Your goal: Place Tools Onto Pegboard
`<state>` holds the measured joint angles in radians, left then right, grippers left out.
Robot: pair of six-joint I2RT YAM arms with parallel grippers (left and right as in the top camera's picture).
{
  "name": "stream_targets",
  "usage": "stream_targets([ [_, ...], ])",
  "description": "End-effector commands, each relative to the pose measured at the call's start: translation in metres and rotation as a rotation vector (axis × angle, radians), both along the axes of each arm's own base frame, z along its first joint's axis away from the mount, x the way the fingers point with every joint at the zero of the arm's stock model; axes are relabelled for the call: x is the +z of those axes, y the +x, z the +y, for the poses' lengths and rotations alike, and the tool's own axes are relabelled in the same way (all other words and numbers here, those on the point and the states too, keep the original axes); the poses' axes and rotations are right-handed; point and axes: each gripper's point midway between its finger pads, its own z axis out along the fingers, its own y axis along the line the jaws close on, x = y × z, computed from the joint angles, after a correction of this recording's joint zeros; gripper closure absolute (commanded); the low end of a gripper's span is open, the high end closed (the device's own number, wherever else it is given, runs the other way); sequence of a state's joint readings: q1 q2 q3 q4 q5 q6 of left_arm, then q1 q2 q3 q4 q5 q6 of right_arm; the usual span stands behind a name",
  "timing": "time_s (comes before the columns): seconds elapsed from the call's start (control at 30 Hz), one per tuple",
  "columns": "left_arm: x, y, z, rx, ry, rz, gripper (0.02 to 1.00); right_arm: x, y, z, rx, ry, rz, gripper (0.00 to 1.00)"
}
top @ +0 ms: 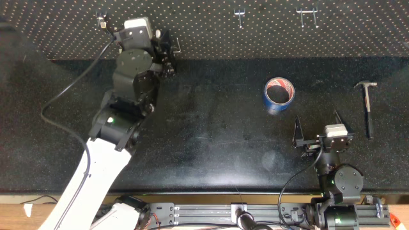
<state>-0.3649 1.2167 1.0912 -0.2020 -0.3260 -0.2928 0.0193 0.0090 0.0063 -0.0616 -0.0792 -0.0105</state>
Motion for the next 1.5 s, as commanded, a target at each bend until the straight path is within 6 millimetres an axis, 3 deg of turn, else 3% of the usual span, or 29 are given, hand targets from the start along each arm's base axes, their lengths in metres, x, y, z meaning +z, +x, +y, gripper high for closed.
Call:
stream_targets([
  [0.03,-0.016,0.017,0.005,0.032,0.085,0.011,0.993,-0.001,0.0,-0.003,-0.013,-0.013,-0.001,0.025],
  [0.27,-0.04,0.037,0.003,0.054,0.102,0.04,0.991,-0.001,0.0,-0.003,-0.013,-0.013,-0.001,0.025],
  [0.57,-0.034,0.05,0.02,0.101,0.084,-0.003,0.991,-0.001,0.0,-0.003,-0.013,-0.013,-0.001,0.025],
  [0.83,-0.041,0.068,0.008,0.067,0.059,-0.039,0.991,-0.001,0.0,-0.003,-0.013,-0.013,-0.001,0.025],
  [1.5,-0.096,0.075,-0.002,0.018,0.093,0.109,0.991,-0.001,0.0,-0.003,-0.013,-0.013,-0.001,0.025],
])
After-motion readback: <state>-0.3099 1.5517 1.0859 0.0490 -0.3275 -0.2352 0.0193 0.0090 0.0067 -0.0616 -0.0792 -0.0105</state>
